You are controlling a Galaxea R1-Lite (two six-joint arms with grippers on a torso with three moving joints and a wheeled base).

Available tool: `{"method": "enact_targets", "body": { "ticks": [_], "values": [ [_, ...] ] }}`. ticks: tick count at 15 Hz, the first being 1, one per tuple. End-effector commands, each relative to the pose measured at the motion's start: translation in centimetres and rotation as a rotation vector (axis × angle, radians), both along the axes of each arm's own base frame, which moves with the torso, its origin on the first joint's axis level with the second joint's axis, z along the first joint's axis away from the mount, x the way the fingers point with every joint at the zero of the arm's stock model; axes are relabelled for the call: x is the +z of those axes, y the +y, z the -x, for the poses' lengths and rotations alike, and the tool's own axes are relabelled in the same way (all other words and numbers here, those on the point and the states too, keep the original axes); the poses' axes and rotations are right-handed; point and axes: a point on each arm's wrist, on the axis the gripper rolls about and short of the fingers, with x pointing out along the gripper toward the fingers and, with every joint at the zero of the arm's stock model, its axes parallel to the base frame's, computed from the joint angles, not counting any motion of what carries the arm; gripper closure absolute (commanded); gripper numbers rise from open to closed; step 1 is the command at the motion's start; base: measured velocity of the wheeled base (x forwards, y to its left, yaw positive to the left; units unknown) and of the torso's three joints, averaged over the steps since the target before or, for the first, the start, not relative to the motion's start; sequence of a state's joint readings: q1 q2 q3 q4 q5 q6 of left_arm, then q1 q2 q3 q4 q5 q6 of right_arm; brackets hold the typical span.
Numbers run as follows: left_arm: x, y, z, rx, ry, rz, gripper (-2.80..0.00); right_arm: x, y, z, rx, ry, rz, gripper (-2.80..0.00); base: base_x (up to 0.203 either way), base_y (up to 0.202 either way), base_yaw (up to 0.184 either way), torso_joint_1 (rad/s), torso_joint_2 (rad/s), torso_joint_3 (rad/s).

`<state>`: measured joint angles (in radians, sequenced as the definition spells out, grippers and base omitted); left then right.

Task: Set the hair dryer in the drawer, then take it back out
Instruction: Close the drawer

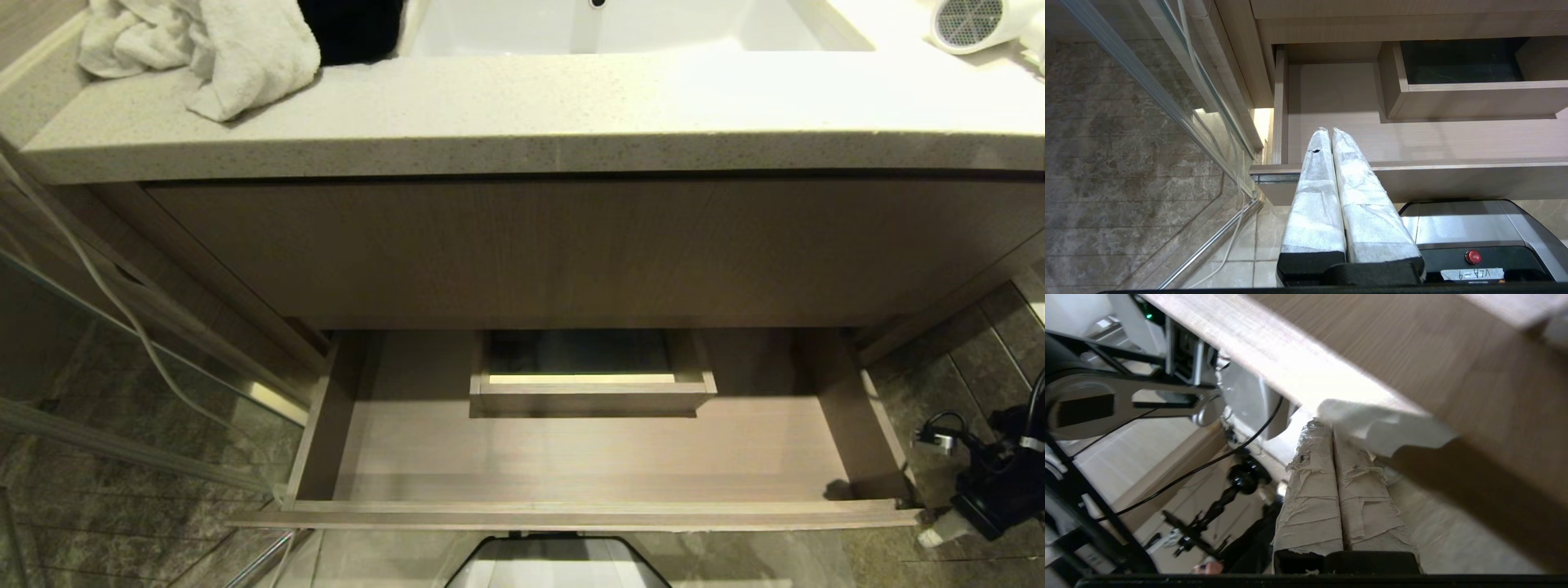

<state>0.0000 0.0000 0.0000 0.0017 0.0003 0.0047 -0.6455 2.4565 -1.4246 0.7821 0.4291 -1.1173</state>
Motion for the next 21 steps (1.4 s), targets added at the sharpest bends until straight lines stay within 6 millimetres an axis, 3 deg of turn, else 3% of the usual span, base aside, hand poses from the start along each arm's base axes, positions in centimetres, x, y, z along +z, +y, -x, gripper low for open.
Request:
{"method": "enact_targets", "body": {
  "ticks": [1, 10, 21],
  "values": [
    [0.0, 0.0, 0.0, 0.001, -0.002, 0.0, 0.0, -0.1, -0.1, -0.1, 0.013, -0.018, -0.01, 0.0, 0.0, 0.0, 0.0, 0.0, 0.0, 0.0],
    [0.0, 0.0, 0.0, 0.0, -0.002, 0.0, 0.0, 0.6, -0.3, -0.5, 0.006, -0.084, -0.027, 0.0, 0.0, 0.0, 0.0, 0.0, 0.0, 0.0],
    [0.0, 0.0, 0.0, 0.0, 0.0, 0.0, 0.0, 2.7, -1.1, -2.6, 0.018, -0.475, -0.09, 0.0, 0.0, 0.0, 0.0, 0.0, 0.0, 0.0]
  ]
}}
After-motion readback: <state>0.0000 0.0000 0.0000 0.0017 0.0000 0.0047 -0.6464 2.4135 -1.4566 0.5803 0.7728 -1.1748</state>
